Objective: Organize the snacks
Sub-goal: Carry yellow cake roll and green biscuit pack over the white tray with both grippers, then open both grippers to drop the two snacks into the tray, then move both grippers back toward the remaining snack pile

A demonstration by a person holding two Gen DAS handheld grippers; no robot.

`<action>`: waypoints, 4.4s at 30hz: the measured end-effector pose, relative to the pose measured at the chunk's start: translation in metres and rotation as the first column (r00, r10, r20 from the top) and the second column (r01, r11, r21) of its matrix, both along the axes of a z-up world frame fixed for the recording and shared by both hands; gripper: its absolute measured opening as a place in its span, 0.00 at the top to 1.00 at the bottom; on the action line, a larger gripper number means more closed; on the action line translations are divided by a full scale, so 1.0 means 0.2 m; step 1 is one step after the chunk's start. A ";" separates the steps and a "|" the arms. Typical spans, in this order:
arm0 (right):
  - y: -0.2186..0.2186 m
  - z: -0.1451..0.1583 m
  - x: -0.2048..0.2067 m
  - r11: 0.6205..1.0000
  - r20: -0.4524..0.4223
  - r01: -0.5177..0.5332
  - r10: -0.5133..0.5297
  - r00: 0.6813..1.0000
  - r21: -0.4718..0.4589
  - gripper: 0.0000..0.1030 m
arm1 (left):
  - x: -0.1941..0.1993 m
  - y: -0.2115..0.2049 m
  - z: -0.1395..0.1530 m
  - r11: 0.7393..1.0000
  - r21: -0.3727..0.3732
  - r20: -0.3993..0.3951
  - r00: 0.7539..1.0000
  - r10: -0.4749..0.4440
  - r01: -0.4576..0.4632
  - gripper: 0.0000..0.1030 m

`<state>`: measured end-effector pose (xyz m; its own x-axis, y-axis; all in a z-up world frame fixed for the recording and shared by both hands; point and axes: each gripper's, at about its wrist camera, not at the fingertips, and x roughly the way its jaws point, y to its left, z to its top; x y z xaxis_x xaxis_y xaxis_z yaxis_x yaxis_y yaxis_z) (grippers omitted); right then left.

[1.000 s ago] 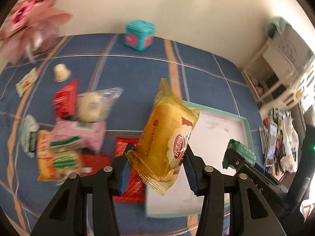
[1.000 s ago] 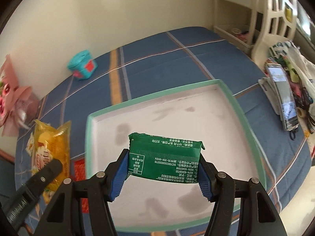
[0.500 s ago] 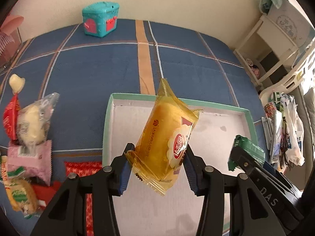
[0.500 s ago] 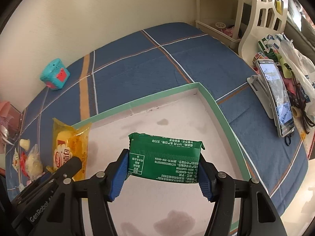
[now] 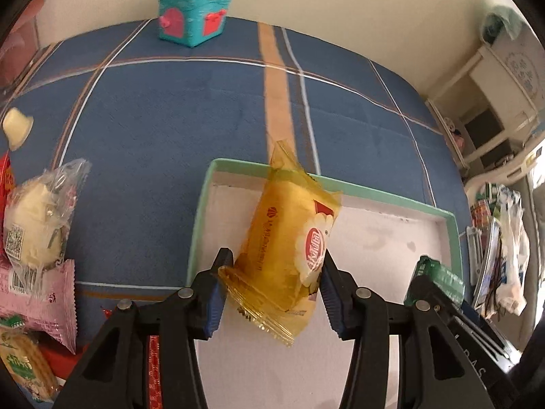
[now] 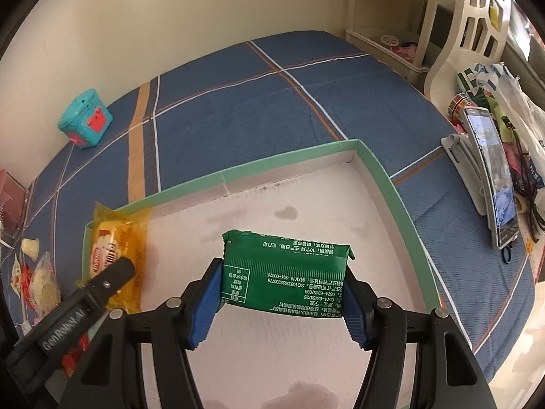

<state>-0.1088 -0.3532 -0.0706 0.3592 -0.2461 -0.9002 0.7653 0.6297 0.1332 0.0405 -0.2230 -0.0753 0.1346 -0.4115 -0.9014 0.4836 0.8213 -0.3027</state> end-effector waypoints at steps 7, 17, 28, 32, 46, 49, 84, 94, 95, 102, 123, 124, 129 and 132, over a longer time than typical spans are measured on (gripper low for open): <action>0.02 0.00 0.03 1.000 0.002 -0.027 0.027 1.000 -0.009 0.36 | 0.03 0.09 0.00 0.998 -0.007 -0.011 0.998 0.056 -0.056 0.50; 0.07 0.01 0.07 0.998 0.017 -0.058 0.059 0.998 -0.012 0.35 | 0.07 0.18 0.01 0.993 0.000 -0.025 0.993 0.118 -0.118 0.50; 0.11 0.09 0.10 0.995 0.036 -0.090 0.092 0.995 -0.048 0.26 | 0.04 0.11 0.06 0.998 0.002 -0.022 0.997 0.069 -0.069 0.39; 0.13 0.12 0.09 0.994 0.031 -0.098 0.100 0.995 -0.058 0.25 | 0.01 0.12 0.13 0.998 -0.014 -0.013 0.998 0.061 -0.061 0.32; 0.19 0.25 0.02 0.987 0.037 -0.128 0.132 0.991 -0.101 0.00 | -0.04 0.28 0.36 0.988 0.110 0.234 0.969 0.080 -0.108 0.01; 0.22 0.26 0.00 0.983 0.041 -0.140 0.146 0.988 -0.119 0.00 | -0.04 0.34 0.38 0.979 0.137 0.286 0.953 0.103 -0.148 0.01; 0.78 0.36 -0.03 0.927 0.194 -0.332 0.363 0.912 -0.174 0.00 | -0.23 1.10 0.50 0.852 0.225 0.406 0.840 0.359 -0.473 0.01; 0.88 0.33 -0.01 0.914 0.213 -0.370 0.400 0.892 -0.167 0.00 | -0.19 1.27 0.42 0.806 0.280 0.327 0.841 0.430 -0.521 0.01; 0.90 0.32 0.00 0.912 0.207 -0.375 0.404 0.891 -0.164 0.00 | -0.18 1.30 0.41 0.804 0.275 0.310 0.840 0.444 -0.527 0.01; 1.04 0.27 0.13 0.887 0.223 -0.449 0.461 0.859 -0.108 0.00 | -0.11 1.47 0.35 0.795 0.244 0.235 0.829 0.508 -0.556 0.01; 1.41 0.10 0.39 0.799 0.135 -0.590 0.602 0.787 -0.118 0.01 | 0.07 1.54 0.25 0.817 0.123 0.187 0.822 0.538 -0.563 0.01; 1.42 0.09 0.41 0.794 0.125 -0.596 0.607 0.785 -0.118 0.02 | 0.08 1.53 0.24 0.821 0.124 0.180 0.827 0.533 -0.557 0.01; 1.49 0.06 0.45 0.760 0.090 -0.637 0.649 0.756 -0.129 0.05 | 0.09 1.50 0.20 0.838 0.117 0.147 0.844 0.516 -0.533 0.01; 1.52 0.03 0.47 0.746 0.060 -0.650 0.662 0.747 -0.143 0.08 | 0.11 1.49 0.17 0.843 0.119 0.100 0.851 0.516 -0.525 0.01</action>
